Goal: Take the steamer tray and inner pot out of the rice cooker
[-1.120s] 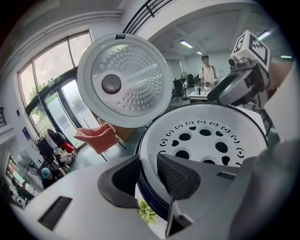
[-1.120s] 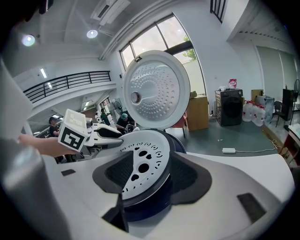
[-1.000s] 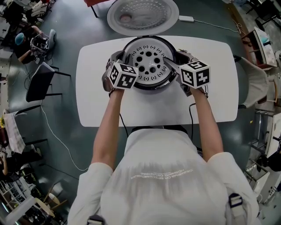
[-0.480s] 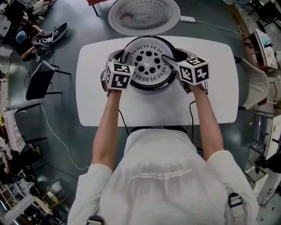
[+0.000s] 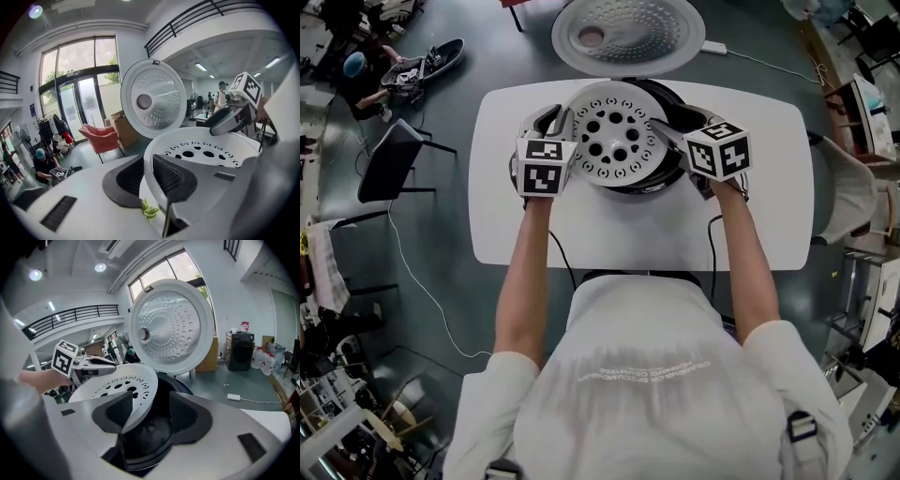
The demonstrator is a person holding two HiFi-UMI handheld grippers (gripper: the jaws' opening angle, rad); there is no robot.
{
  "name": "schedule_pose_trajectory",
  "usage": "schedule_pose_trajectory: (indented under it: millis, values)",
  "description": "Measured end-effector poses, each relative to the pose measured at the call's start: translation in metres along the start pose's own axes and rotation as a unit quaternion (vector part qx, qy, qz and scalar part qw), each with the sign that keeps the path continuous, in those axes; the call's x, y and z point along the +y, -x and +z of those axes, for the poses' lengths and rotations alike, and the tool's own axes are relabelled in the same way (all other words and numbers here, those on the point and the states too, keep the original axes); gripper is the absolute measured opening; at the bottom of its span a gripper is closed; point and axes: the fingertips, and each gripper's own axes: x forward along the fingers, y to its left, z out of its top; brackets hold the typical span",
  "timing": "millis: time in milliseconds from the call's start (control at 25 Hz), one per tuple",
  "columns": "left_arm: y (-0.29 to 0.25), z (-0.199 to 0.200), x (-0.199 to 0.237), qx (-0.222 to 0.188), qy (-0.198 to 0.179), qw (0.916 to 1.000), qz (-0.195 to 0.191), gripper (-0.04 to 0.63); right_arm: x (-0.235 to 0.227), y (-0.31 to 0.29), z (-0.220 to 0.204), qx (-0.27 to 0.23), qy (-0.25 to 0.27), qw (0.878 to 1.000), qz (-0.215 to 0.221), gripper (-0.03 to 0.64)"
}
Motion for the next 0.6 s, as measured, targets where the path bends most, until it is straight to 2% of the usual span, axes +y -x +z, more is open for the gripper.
schedule_pose_trajectory:
  millis: [120, 240, 280, 320, 360, 520, 600]
  values:
    - [0.002, -0.002, -0.003, -0.012, 0.022, 0.9997, -0.005, 0.071, 0.003, 0.0, 0.001, 0.016, 0.022, 1.0, 0.001, 0.245]
    - [0.003, -0.006, -0.004, -0.012, 0.024, 0.9995, -0.019, 0.081, 0.011, -0.003, -0.002, 0.035, 0.031, 0.999, 0.011, 0.222]
    - [0.004, -0.009, -0.004, -0.01, 0.027, 0.9993, -0.025, 0.106, 0.015, -0.004, -0.003, 0.037, 0.032, 0.999, 0.013, 0.193]
    - [0.004, -0.01, -0.003, -0.009, 0.032, 0.999, -0.031, 0.138, 0.018, -0.005, -0.003, 0.039, 0.033, 0.999, 0.015, 0.192]
    - [0.004, -0.011, -0.003, -0.01, 0.04, 0.9985, -0.036, 0.142, 0.019, -0.004, -0.003, 0.042, 0.031, 0.998, 0.019, 0.192]
    - [0.0, -0.011, -0.004, -0.024, 0.073, 0.9956, -0.054, 0.146, 0.017, -0.003, -0.007, 0.059, -0.01, 0.997, 0.045, 0.181]
    - [0.002, -0.013, -0.005, -0.03, 0.087, 0.9937, -0.065, 0.146, 0.019, -0.005, -0.01, 0.066, -0.027, 0.996, 0.045, 0.17]
